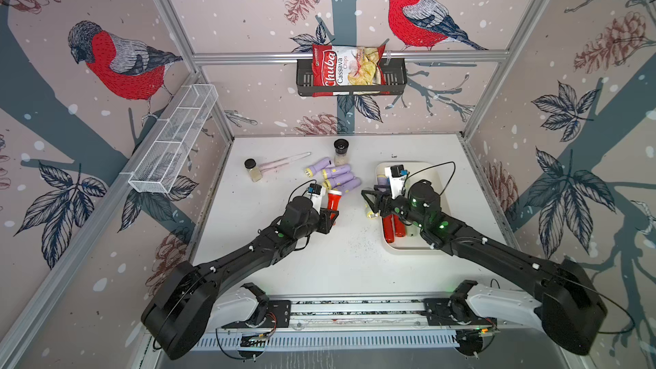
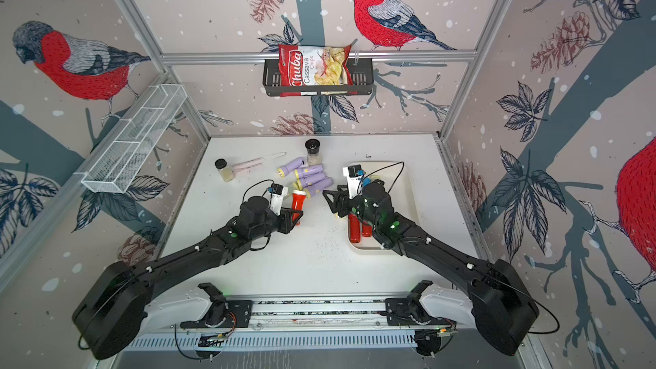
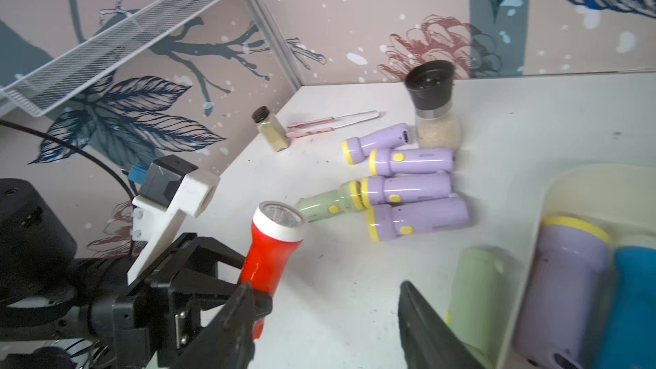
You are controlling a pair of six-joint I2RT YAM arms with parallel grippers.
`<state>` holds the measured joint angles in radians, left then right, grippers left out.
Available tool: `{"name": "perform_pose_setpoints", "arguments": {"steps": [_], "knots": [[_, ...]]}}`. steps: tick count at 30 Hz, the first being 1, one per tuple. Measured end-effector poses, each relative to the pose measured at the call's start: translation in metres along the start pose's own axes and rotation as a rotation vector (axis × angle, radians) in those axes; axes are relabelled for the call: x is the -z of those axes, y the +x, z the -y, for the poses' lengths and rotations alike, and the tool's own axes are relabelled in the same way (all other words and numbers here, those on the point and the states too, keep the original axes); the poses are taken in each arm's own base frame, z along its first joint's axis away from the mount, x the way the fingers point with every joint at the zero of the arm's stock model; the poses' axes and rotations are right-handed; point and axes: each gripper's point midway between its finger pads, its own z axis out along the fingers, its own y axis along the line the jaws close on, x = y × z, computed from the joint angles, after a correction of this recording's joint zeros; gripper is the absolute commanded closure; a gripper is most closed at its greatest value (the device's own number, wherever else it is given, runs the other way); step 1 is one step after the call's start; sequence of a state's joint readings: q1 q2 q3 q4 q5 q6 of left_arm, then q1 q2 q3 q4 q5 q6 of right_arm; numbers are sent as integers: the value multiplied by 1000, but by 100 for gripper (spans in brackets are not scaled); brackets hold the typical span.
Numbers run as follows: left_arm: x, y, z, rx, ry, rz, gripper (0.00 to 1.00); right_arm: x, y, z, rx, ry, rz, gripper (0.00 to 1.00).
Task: Put the flashlights into the storage boxes
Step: Pick up the flashlight from the center of the board, then place the flashlight at the storage box.
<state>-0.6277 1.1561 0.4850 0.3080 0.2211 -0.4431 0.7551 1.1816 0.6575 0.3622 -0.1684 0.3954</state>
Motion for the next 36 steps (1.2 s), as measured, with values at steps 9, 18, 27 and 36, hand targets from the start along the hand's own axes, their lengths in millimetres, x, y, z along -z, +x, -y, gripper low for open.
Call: {"name": "perform_pose_setpoints", "arguments": {"steps": [9, 18, 27, 36], "knots": [[12, -22, 31, -78, 158, 119, 75, -24, 17, -39, -117, -142, -70, 32], [15, -24, 34, -87, 173, 141, 74, -29, 12, -49, -244, -178, -60, 32], [16, -25, 34, -97, 170, 147, 74, -41, 23, -67, -329, -188, -99, 40], [17, -27, 34, -114, 166, 153, 74, -54, 30, -68, -350, -140, -107, 50]]}}
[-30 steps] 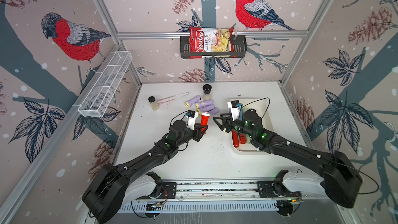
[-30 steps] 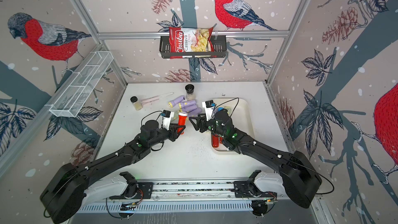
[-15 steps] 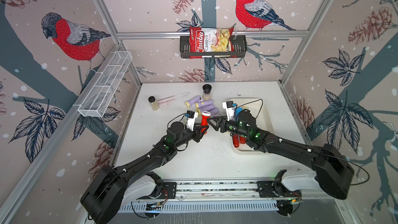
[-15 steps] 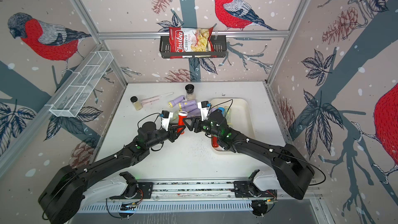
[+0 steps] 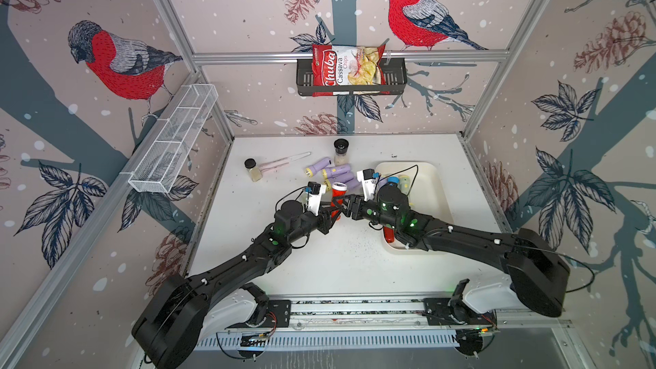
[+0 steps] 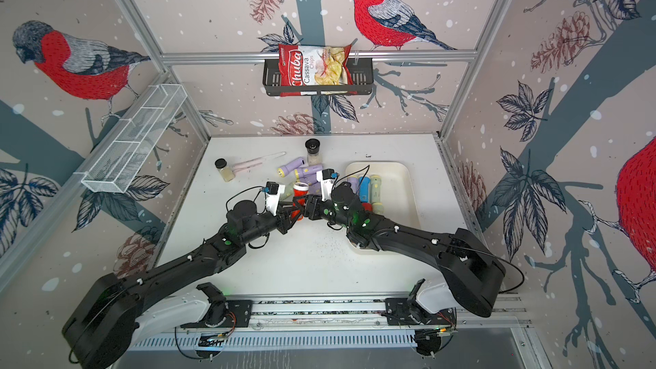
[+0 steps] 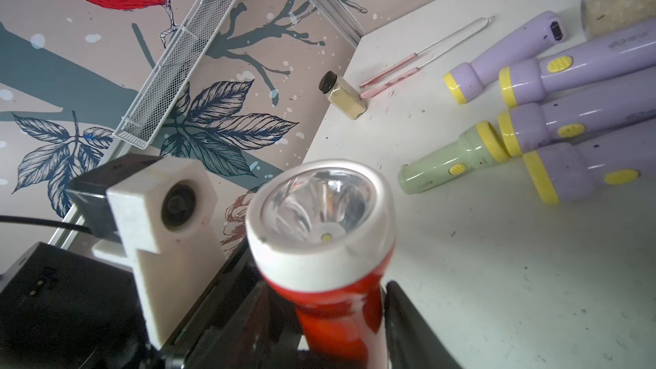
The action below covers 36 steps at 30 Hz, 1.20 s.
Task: Put the flashlights into the storage boxes
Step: Place the flashlight at the storage box.
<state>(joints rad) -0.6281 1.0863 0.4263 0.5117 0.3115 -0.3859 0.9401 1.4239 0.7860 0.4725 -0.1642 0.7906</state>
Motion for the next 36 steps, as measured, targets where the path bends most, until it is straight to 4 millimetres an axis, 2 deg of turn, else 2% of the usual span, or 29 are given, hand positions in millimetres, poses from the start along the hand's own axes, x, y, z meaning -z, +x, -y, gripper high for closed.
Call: {"name": "perform_pose_setpoints", "arguments": {"steps": [9, 12, 14, 16, 19, 23, 29, 33, 36], "knots": [[2, -3, -2, -1, -21, 10, 71, -9, -3, 4, 6, 38, 5, 69], [2, -1, -3, 0, -26, 2, 54, -9, -3, 5, 7, 50, 6, 71], [3, -3, -1, -21, -20, 6, 33, -9, -5, 7, 12, 63, 10, 72], [5, -5, 2, -23, -16, 12, 5, -7, -10, 10, 26, 83, 18, 72], [10, -11, 1, -30, -35, 42, 3, -3, -20, 21, 41, 118, 27, 72], [16, -13, -1, -38, -51, 70, 3, 7, -35, 46, 56, 189, 23, 72], [17, -8, -18, -18, -132, 85, 3, 39, -68, 100, 84, 335, -2, 72], [15, -4, -33, 26, -191, 85, 4, 75, -86, 148, 90, 476, -35, 71], [6, -4, -36, 36, -200, 67, 4, 110, -89, 190, 60, 592, -76, 71]]}}
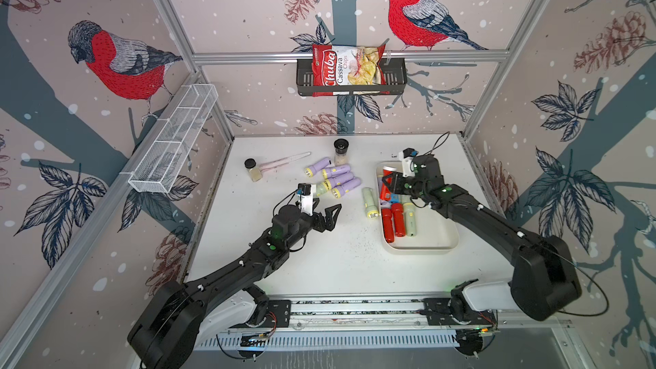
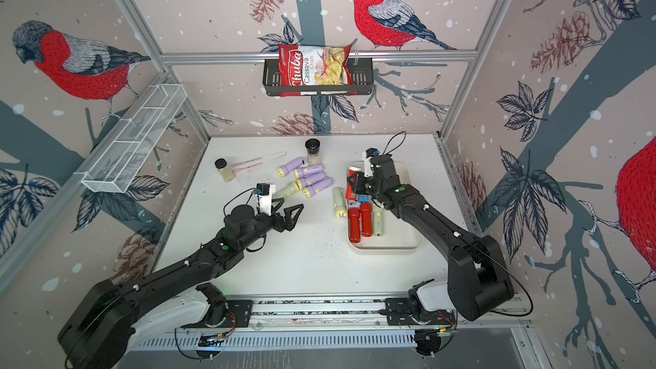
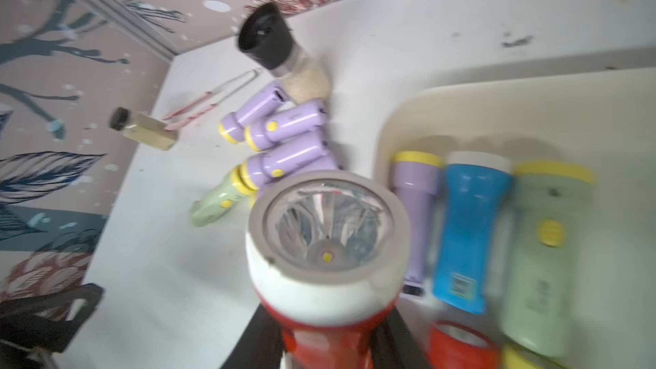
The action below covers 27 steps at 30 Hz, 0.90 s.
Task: Put the flashlights into the storage boxes
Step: Place the flashlight at the storage box.
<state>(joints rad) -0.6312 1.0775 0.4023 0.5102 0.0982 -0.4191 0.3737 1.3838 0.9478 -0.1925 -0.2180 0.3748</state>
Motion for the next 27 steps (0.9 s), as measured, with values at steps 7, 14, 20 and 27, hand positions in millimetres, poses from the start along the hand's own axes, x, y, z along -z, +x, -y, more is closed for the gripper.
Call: {"name": "perform_pose_setpoints", "arguments": {"steps": [7, 14, 20, 27], "knots": [[-24, 1, 2, 5, 7, -51, 8, 12, 8, 111, -72, 240, -120, 71], [-35, 6, 5, 10, 29, -89, 10, -5, 3, 157, -80, 307, -204, 70], [-36, 7, 4, 9, 24, -89, 10, -28, -3, 163, -67, 292, -237, 70], [-35, 8, 3, 1, 17, -93, 10, -55, -3, 161, -61, 258, -276, 68]]}}
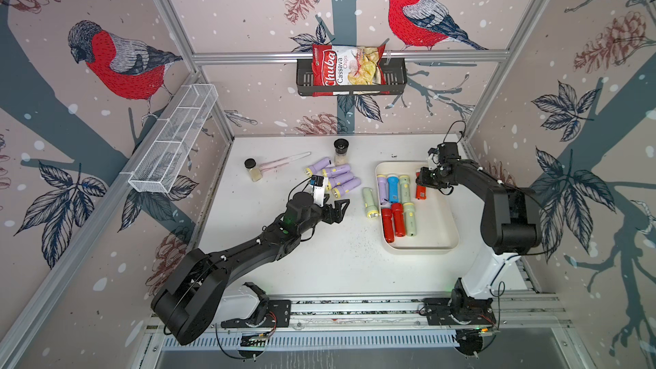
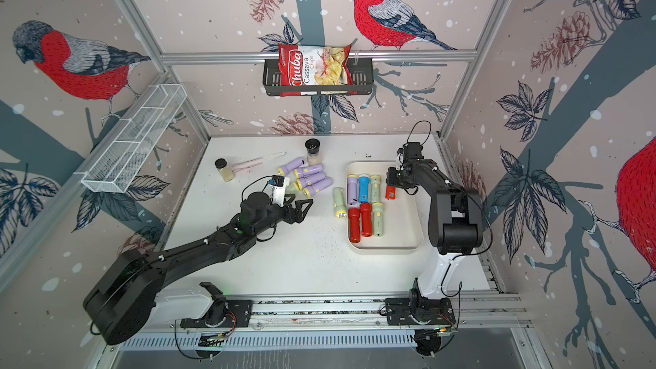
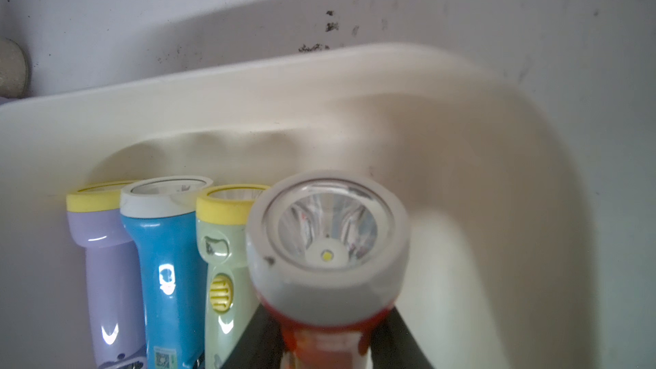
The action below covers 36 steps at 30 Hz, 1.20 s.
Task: Put the flashlights into the storage boxes
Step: Place the flashlight at the storage box.
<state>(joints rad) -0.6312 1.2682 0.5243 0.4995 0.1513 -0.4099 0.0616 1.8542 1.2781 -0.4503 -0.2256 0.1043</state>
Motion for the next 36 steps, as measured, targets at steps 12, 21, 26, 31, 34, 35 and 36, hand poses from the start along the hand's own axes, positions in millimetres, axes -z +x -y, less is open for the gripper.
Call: {"name": "perform_pose_setpoints", "arguments": {"steps": [12, 21, 26, 31, 34, 35, 36], "knots": [[6, -5, -3, -26, -28, 17, 10, -17, -1, -4, -23, -16, -30, 58], [6, -3, -6, -25, -46, 11, 10, -16, -3, -9, -23, -31, -26, 41], [7, -4, -7, -24, -49, 15, 11, -4, -10, -16, -12, -38, 3, 40], [8, -5, -13, -20, -92, 8, 13, 24, -21, -32, 7, -47, 64, 40], [9, -9, -18, -10, -121, 4, 15, 48, -24, -49, 49, -50, 119, 40], [10, -10, -19, -7, -130, 4, 15, 55, -23, -58, 70, -52, 137, 40], [11, -11, -21, -1, -139, 3, 16, 61, -21, -68, 92, -56, 149, 40]]}}
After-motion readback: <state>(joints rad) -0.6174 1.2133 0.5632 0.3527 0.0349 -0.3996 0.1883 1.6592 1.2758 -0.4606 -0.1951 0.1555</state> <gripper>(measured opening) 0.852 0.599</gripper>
